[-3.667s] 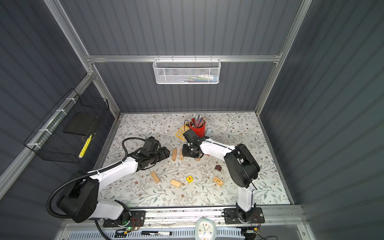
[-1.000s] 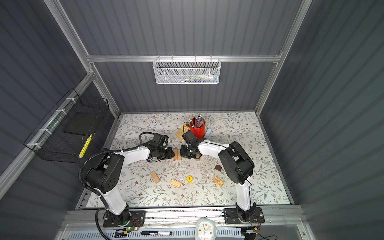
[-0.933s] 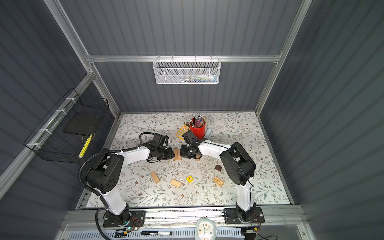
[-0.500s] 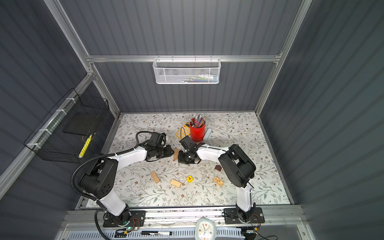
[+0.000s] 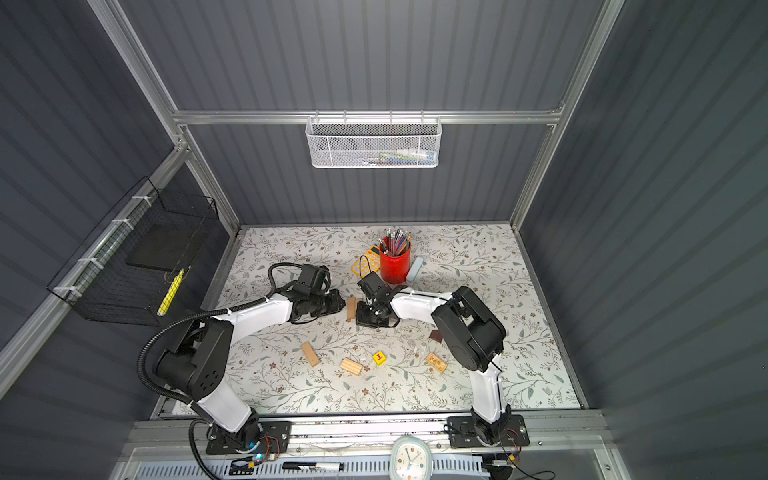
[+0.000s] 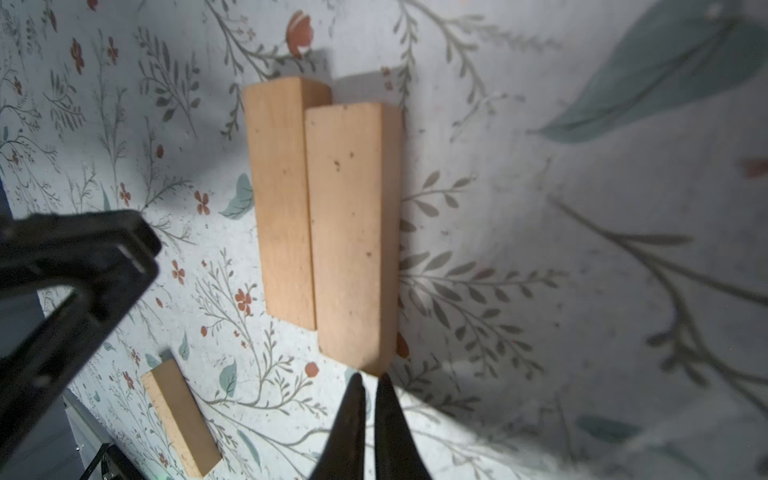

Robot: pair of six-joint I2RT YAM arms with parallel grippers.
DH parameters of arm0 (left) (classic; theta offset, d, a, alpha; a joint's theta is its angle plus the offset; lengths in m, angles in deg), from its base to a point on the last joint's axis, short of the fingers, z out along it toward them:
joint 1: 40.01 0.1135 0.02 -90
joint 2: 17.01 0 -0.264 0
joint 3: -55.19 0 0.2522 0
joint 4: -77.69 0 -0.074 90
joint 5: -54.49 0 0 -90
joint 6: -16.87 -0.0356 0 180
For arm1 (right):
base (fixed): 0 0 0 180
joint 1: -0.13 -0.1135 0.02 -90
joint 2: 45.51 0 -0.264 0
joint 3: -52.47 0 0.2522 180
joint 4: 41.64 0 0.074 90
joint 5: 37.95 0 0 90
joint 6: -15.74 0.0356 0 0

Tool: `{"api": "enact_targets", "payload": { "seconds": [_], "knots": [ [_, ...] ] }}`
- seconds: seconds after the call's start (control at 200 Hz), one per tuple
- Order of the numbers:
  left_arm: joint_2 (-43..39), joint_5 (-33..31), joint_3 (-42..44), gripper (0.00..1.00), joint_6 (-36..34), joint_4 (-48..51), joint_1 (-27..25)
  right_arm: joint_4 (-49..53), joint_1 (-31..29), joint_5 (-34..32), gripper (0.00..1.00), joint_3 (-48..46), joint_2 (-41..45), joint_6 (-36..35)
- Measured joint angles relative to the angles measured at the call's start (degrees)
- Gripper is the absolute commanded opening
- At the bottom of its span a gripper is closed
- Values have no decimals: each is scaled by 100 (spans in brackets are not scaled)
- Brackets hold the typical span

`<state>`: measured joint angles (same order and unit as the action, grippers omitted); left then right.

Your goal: Build the wood block tower

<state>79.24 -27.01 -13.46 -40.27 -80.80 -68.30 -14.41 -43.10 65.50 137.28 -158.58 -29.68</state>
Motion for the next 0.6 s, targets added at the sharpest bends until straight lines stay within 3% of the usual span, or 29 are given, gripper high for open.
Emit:
{"api": "enact_targets", "payload": {
  "seconds": [0.6],
  "knots": [
    [-153,-125,0,25,0,61,0,17,4,-61,9,210,-98,-96]
  ]
}}
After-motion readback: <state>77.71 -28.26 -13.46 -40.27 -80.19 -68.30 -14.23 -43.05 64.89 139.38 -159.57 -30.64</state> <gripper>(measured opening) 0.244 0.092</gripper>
